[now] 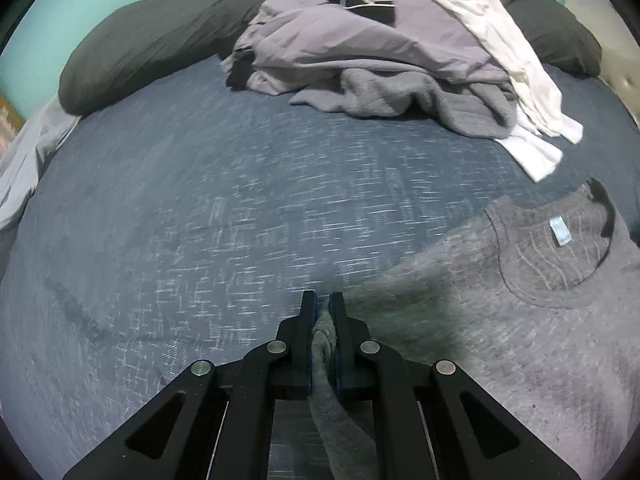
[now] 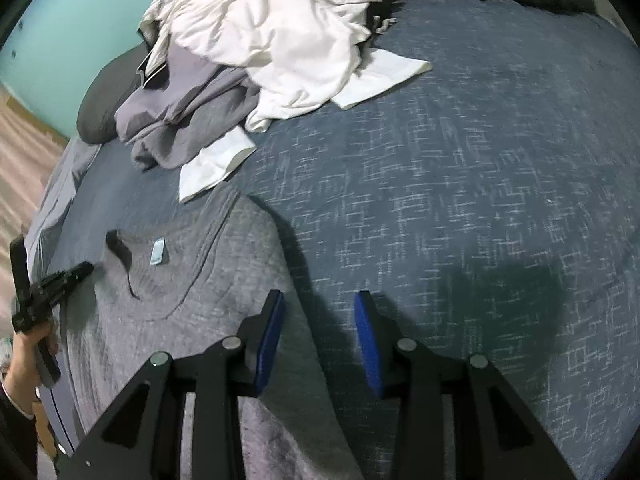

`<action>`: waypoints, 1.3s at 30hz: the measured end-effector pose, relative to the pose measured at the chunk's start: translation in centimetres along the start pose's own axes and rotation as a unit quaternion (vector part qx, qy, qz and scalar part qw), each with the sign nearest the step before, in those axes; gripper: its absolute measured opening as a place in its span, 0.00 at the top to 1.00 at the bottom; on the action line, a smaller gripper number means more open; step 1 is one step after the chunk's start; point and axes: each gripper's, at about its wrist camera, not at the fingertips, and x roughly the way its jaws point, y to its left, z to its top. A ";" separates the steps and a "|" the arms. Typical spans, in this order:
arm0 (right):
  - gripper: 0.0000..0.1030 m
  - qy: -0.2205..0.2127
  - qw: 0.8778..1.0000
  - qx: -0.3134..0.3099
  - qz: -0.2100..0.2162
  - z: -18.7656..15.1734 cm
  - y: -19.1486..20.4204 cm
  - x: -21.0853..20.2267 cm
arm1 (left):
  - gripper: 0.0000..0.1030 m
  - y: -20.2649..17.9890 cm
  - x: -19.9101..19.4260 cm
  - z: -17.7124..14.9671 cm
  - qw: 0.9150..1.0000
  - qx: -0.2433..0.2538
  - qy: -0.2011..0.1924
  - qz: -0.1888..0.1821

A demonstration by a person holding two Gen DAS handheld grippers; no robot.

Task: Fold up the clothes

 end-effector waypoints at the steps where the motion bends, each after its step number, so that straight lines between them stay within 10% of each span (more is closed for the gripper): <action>1: 0.64 -0.001 1.000 -0.007 -0.003 0.0 0.2 0.0 | 0.93 0.3 0.1 0.0 1.000 -0.002 0.001 0.002; 11: 0.64 0.015 0.997 -0.072 0.025 -0.1 3.2 0.8 | 0.93 0.6 0.0 -0.4 1.000 -0.005 -0.004 0.000; 15: 0.91 0.021 0.994 -0.103 0.011 -0.7 4.7 1.2 | 0.93 0.8 -0.5 -0.5 1.000 -0.008 -0.009 -0.005; 29: 0.96 -0.188 0.952 -0.205 -0.128 3.1 9.1 -12.6 | 0.93 -3.3 -7.0 3.6 0.995 0.007 -0.089 -0.044; 33: 0.96 -0.155 0.943 -0.242 -0.170 3.5 10.5 -10.9 | 0.93 -4.0 -5.6 4.4 0.997 0.003 -0.071 -0.040; 39: 0.96 -0.066 0.965 -0.223 -0.118 1.4 10.8 -3.2 | 0.93 -2.8 -2.2 3.3 0.999 -0.012 -0.027 -0.016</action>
